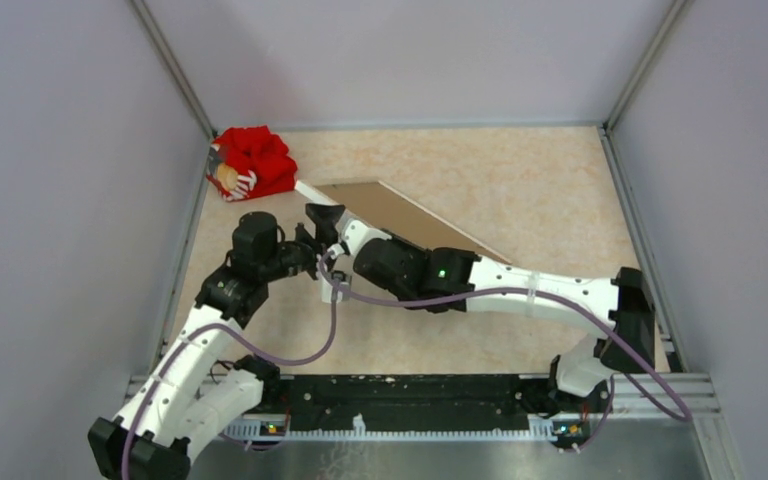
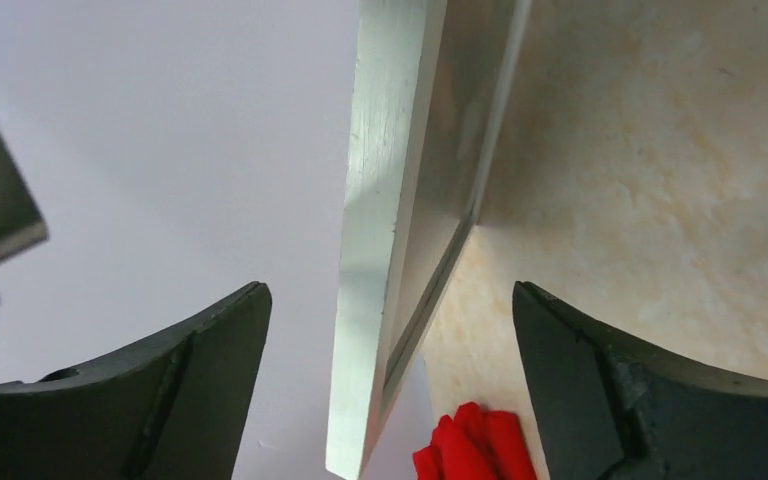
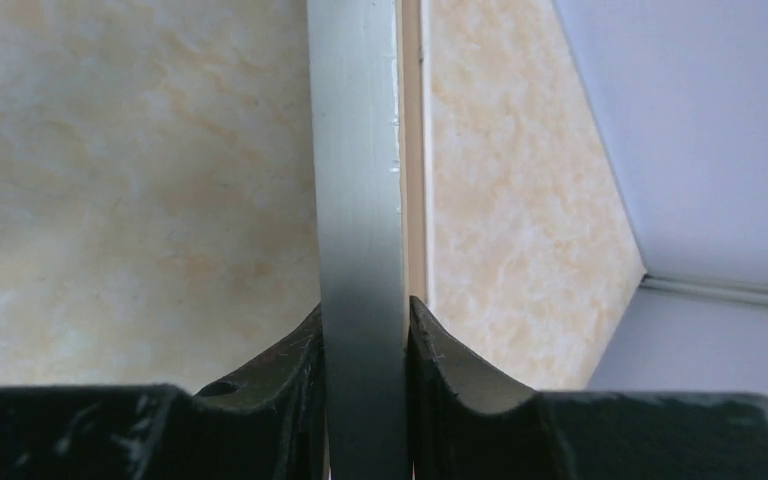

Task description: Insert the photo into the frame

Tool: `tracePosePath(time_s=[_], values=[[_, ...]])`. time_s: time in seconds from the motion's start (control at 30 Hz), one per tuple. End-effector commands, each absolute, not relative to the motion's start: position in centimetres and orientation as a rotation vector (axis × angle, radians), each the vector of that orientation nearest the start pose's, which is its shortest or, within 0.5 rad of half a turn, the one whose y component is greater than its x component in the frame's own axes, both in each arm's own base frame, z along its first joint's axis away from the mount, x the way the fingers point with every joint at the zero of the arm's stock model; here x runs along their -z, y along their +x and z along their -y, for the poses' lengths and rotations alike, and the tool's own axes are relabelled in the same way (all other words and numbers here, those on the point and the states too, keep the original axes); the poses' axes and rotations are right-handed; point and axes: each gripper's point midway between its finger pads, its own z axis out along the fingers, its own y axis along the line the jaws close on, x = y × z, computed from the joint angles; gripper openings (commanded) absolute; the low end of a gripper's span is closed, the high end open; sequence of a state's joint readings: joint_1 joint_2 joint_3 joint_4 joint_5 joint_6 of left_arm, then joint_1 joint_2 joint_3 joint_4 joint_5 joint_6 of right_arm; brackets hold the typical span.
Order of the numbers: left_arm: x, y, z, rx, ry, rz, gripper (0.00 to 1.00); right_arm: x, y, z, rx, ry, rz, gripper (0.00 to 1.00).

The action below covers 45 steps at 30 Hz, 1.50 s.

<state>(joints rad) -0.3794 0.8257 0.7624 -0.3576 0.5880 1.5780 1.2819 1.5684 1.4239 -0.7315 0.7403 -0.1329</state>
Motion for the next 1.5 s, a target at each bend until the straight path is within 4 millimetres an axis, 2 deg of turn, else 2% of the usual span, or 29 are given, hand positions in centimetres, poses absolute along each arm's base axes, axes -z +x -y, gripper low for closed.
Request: tracePosePath(time_s=[0.0,0.1,0.27,0.33,0.47,0.6,0.63,0.7,0.73,0.77,0.87,0.97,1.1,1.17,1.3,1.47], values=[[-31.1,26.5,18.0,-0.221,1.645,-0.693,0.99,-31.5,25.2,-31.7,0.269,-0.907,-1.713,0.0],[-32.0,27.2,17.3,-0.196,1.609,-0.812,0.99,-33.6,27.1,-32.2,0.174,-0.846,-1.772,0.0],[-34.0,27.0,17.1,-0.099,1.546,-0.947,0.99,-35.4,31.5,-32.1,0.001,-0.703,-1.907,0.0],[-34.1,26.7,17.2,-0.04,1.532,-1.006,0.99,-35.5,33.1,-32.1,-0.132,-0.631,-1.994,0.0],[-34.2,25.9,17.1,0.036,1.51,-1.082,0.99,-35.3,36.8,-30.0,-0.327,-0.434,-2.116,0.0],[-33.6,25.5,16.9,0.105,1.476,-1.181,0.99,-32.4,38.6,-27.6,-0.455,-0.303,-2.186,0.0],[-32.9,25.4,16.9,0.136,1.469,-1.231,0.99,-32.0,39.2,-26.3,-0.479,-0.254,-2.189,0.0],[-31.1,26.0,16.4,0.15,1.46,-1.346,0.99,-30.2,39.8,-24.3,-0.53,-0.183,-2.204,0.0],[-29.6,26.8,15.9,0.137,1.46,-1.427,0.99,-29.8,40.0,-23.1,-0.568,-0.127,-2.198,0.0],[-28.2,27.4,15.4,0.128,1.462,-1.513,0.99,-28.6,40.1,-22.1,-0.596,-0.083,-2.212,0.0],[-25.3,29.0,13.9,0.11,1.427,-1.734,0.99,-25.5,39.4,-19.7,-0.645,0.028,-2.23,0.0],[-24.7,30.1,13.1,0.126,1.361,-1.816,0.99,-23.3,37.9,-18.4,-0.684,0.124,-2.198,0.0],[-24.1,30.8,12.4,0.124,1.31,-1.843,0.99,-20.8,36.5,-18.3,-0.81,0.219,-2.086,0.0],[-23.1,30.7,12.4,0.14,1.3,-1.867,0.99,-19.2,36.1,-18.8,-0.888,0.243,-2.054,0.0],[-21.1,30.2,12.5,0.206,1.237,-1.979,0.99,-14.9,36.0,-19.8,-0.945,0.271,-2.133,0.0],[-19.5,30.8,10.8,0.182,1.137,-2.065,0.99,-10.6,35.2,-19.2,-0.916,0.311,-2.186,0.0]])
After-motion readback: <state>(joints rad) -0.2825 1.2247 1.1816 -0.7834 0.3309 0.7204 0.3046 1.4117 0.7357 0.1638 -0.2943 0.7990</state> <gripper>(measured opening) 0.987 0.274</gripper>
